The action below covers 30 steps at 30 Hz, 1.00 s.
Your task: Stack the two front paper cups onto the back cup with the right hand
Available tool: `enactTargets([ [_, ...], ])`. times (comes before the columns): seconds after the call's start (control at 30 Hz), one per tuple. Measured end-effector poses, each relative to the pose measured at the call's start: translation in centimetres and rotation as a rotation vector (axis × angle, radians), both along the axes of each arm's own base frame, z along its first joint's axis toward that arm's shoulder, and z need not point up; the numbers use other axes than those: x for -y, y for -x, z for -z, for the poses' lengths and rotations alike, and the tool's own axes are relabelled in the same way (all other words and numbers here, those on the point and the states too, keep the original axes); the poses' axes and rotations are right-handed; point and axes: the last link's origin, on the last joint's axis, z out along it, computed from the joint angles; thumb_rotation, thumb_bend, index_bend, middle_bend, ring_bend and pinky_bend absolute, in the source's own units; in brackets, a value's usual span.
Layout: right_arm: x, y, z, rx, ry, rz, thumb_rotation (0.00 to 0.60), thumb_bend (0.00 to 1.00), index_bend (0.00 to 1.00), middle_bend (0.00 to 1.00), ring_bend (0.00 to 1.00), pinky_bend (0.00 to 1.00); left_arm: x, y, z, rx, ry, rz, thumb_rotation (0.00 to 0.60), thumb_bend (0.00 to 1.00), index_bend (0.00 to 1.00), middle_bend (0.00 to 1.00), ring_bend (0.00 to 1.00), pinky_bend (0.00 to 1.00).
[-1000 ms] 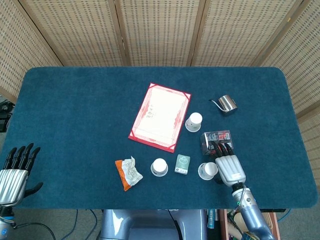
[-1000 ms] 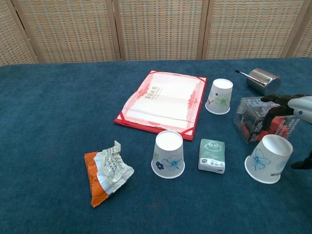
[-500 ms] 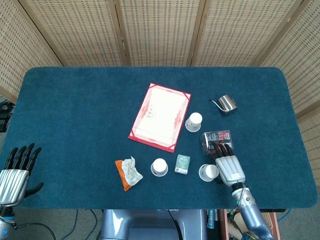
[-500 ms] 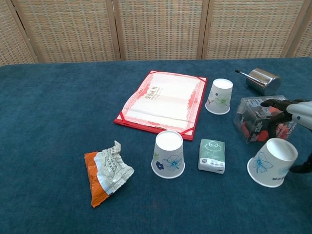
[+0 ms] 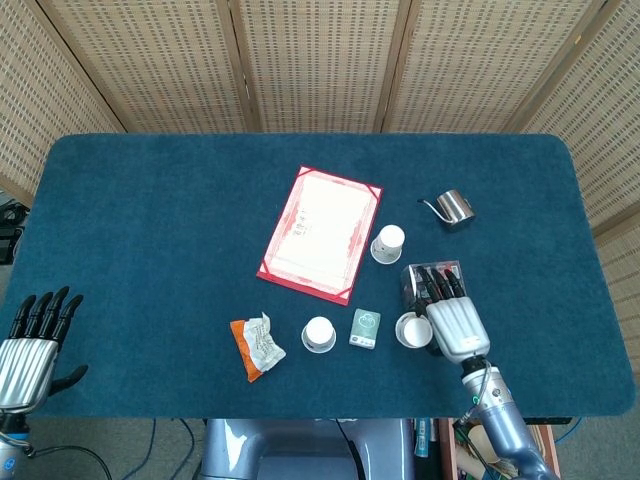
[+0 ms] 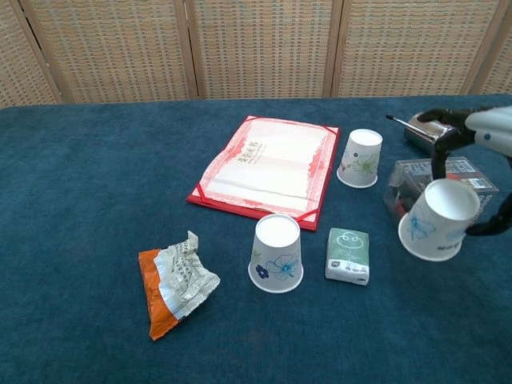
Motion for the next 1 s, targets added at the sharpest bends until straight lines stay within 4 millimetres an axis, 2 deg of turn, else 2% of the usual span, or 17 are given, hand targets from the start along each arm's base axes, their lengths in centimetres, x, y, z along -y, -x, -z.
enactTargets([
  [0.23,1.3,-3.9,-2.5,0.007,0.048,-0.08,0.6,0.11,0.5,0.08,0.0,0.0,0.1,-0.2,0.1,-0.002,0.001,0.006,0.6,0.15,0.0,0.0,0.0,0.0],
  [0.5,2.7,-6.3,-1.6,0.01,0.042,-0.11,0.6,0.11,0.5,0.08,0.0,0.0,0.1,-0.1,0.1,-0.001,0.001,0.005,0.6,0.15,0.0,0.0,0.0,0.0],
  [0.73,5.3,-7.1,0.0,-0.006,0.06,-0.104,0.6,0.11,0.5,0.08,0.0,0.0,0.0,0.1,0.0,0.001,-0.003,-0.001,0.6,0.15,0.0,0.0,0.0,0.0],
  [1.0,8.5,-7.0,0.7,-0.003,0.099,-0.074,0.6,0.11,0.5,0.08,0.0,0.0,-0.3,0.4,0.3,-0.007,0.009,-0.016,0.6,0.15,0.0,0.0,0.0,0.0],
])
